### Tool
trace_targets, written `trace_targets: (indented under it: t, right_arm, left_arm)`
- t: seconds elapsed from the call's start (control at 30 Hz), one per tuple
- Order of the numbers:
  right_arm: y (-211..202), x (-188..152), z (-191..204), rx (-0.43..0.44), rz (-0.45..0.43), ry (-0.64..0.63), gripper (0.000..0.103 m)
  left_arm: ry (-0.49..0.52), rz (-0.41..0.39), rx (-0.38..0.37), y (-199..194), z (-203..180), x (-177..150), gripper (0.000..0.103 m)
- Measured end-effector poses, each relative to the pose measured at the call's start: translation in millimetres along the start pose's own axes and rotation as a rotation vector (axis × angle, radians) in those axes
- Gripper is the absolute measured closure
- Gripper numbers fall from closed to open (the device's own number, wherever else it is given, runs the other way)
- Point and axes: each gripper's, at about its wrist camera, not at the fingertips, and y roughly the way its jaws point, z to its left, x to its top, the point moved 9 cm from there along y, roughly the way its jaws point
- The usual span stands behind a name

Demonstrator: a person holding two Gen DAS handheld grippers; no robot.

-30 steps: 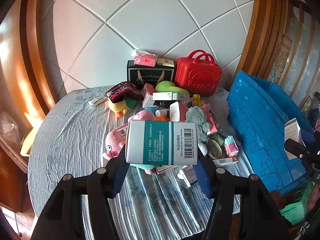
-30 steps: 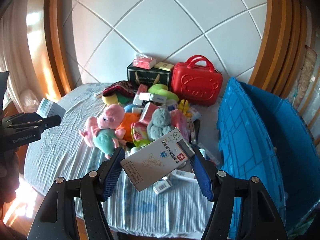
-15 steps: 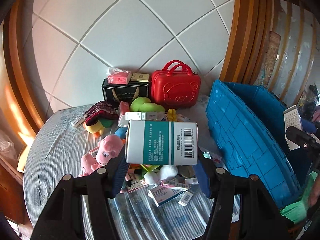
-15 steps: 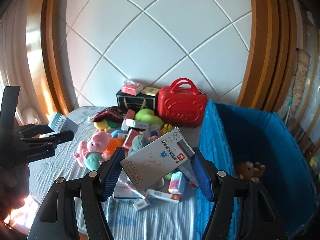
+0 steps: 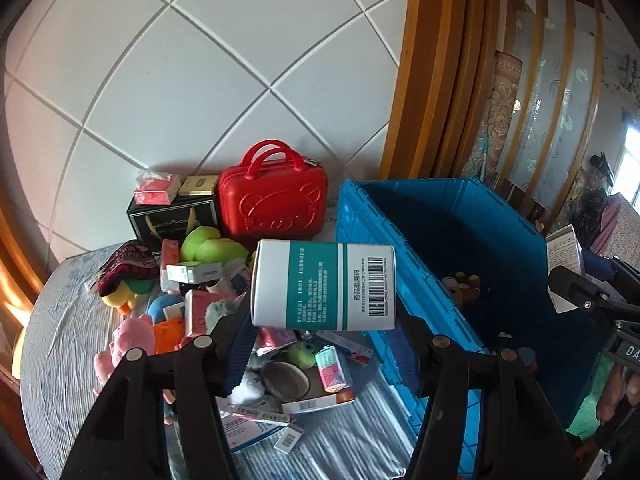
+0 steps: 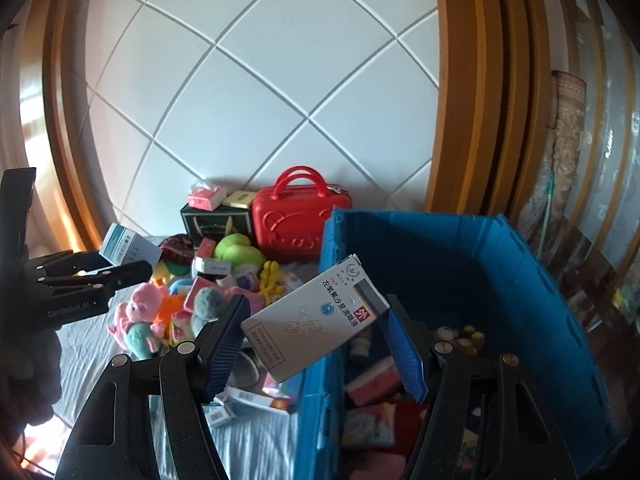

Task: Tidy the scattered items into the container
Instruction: 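Lower both boxes into the blue crate and open both tools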

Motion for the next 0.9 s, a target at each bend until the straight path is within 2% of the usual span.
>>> trace_targets:
  t: [0.17, 0.47, 0.9]
  right_arm:
    - [-3, -5, -46, -0.037, -0.003, 0.056, 0.036]
    - [-12, -23, -115, -0.099, 0.003, 0.151, 0.036]
    - [-13, -33, -163, -0.165, 0.010, 0.209, 0.036]
  left_arm:
    - [0.059, 0.007, -0.045, 21, -54, 19, 0.043]
    - [0.150, 0.048, -0.116, 56, -133, 34, 0.043]
    - [0.241, 0.100, -0.160, 100, -196, 56, 0.043]
